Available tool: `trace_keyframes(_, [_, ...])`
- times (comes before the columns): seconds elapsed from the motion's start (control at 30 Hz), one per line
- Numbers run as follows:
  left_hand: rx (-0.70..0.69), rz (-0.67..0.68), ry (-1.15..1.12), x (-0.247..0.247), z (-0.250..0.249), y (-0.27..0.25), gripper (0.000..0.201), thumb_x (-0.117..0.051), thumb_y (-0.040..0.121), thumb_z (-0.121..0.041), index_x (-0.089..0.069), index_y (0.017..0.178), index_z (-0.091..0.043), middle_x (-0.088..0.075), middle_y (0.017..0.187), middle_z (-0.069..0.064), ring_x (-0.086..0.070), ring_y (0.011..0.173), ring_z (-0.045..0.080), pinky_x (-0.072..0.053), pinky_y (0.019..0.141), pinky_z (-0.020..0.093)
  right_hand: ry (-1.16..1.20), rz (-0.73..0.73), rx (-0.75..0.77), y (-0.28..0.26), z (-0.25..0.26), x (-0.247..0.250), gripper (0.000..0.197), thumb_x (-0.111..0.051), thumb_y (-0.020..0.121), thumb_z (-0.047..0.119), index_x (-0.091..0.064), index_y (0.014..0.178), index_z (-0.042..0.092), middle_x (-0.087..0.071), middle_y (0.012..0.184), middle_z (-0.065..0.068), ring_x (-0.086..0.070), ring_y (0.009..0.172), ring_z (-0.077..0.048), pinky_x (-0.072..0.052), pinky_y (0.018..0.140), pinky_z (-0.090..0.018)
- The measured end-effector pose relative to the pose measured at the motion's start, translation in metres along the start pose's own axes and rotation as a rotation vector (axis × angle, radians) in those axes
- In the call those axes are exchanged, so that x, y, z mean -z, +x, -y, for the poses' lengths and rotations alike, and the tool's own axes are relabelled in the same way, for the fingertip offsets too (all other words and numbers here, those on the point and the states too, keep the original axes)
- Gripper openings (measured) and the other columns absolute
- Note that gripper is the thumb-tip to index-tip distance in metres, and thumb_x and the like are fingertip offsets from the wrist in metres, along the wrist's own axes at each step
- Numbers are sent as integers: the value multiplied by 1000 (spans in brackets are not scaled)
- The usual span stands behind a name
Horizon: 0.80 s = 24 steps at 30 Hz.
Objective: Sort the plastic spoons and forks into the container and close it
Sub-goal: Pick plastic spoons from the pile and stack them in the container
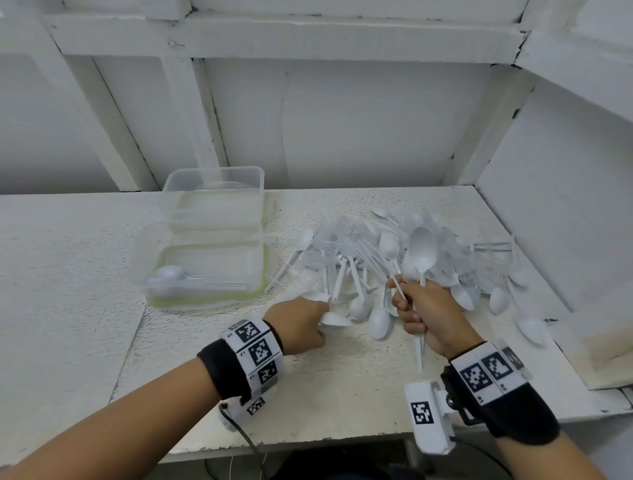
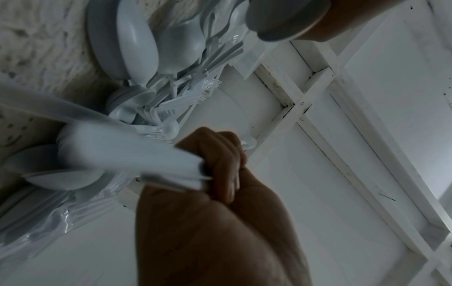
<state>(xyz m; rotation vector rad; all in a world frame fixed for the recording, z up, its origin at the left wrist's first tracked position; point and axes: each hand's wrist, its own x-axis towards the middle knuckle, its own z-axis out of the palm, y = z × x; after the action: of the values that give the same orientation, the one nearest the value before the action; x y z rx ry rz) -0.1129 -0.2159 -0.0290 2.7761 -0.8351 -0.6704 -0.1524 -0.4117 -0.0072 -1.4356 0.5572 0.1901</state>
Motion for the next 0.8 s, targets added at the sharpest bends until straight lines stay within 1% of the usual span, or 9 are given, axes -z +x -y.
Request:
trace_keyframes(0.1, [-22, 0, -144, 6, 5, -2, 7, -53, 83, -19, -49, 88, -17, -53, 83, -3, -50, 78, 17, -37, 63, 25, -15, 11, 34, -2, -1, -2, 18, -41, 99, 22, -54, 94, 12, -35, 55, 0, -23, 32, -3, -16, 32, -13])
trace_keyframes(0.2, [-49, 12, -311, 15, 11, -5, 9, -61, 81, -17, -53, 86, -17, -54, 79, -4, -50, 72, 13, -37, 60, 22, -63, 18, 54, -2, -3, -4, 21, -44, 98, 31, -55, 92, 14, -31, 54, 4, -23, 36, -3, -16, 34, -13])
trace_keyframes(0.27, [-54, 19, -440, 22, 17, -7, 10, -65, 81, -15, -59, 87, -20, -58, 79, -6, -53, 70, 10, -40, 62, 20, -71, 8, 47, -1, -4, -6, 18, -45, 97, 26, -52, 86, 13, -34, 53, 3, -28, 37, -5, -22, 35, -15])
trace_keyframes(0.33, [-33, -3, -591, 31, 23, -10, 14, -69, 79, -13, -64, 87, -23, -62, 79, -7, -57, 69, 7, -43, 61, 16, -90, -10, 52, 0, -4, -9, 18, -43, 98, 18, -50, 83, 12, -40, 56, 0, -38, 45, -10, -34, 44, -22])
trace_keyframes(0.43, [-7, -63, -768, 43, 29, -15, 13, -69, 79, -9, -67, 87, -19, -64, 74, -2, -50, 55, 6, -37, 46, 13, -188, -68, 110, 2, -1, -12, 18, -41, 98, 15, -53, 84, 14, -50, 67, -1, -44, 53, -13, -38, 54, -25])
trace_keyframes(0.57, [15, -127, -944, 52, 35, -19, 12, -68, 80, -11, -65, 89, -18, -67, 71, -3, -36, 48, 7, -28, 42, 17, -297, -139, 191, 3, 7, -18, 17, -49, 94, 19, -58, 80, 22, -50, 67, 2, -38, 45, -6, -30, 46, -23])
trace_keyframes(0.67, [-1, -145, -1069, 52, 34, -20, 19, -68, 69, -18, -64, 87, -17, -68, 69, -1, -34, 45, 6, -27, 41, 17, -132, -72, 156, 3, 14, -27, 17, -54, 93, 29, -61, 86, 15, -61, 78, -2, -29, 32, -1, -22, 33, -16])
trace_keyframes(0.73, [-15, -141, -1108, 50, 31, -20, 21, -66, 66, -20, -64, 86, -18, -67, 67, -2, -33, 43, 5, -26, 41, 16, -11, -15, 139, 4, 18, -32, 20, -54, 93, 31, -61, 91, 12, -68, 86, -4, -24, 31, -2, -18, 32, -13])
trace_keyframes(0.8, [-28, -121, -1126, 47, 29, -20, 20, -66, 66, -20, -64, 86, -19, -64, 66, -2, -33, 43, 4, -26, 41, 15, 89, 19, 156, 5, 21, -37, 16, -55, 93, 25, -59, 85, 13, -70, 85, -3, -23, 31, -1, -17, 32, -12])
